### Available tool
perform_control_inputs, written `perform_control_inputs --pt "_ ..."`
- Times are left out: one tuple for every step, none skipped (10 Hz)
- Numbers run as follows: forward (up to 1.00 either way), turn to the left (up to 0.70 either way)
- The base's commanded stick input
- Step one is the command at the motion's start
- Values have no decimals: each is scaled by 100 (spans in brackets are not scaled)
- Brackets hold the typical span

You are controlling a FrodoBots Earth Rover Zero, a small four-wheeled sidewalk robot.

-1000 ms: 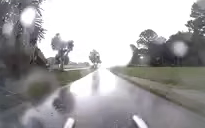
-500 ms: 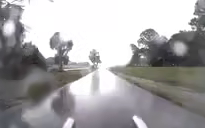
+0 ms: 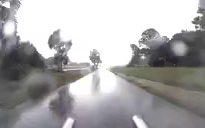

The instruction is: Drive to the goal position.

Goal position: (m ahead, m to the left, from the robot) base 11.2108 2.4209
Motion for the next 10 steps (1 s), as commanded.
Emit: perform_control_inputs --pt "100 0" --pt "100 0" --pt "100 0" --pt "100 0" --pt "100 0" --pt "100 0" --pt "100 0" --pt "100 0" --pt "100 0" --pt "100 0"
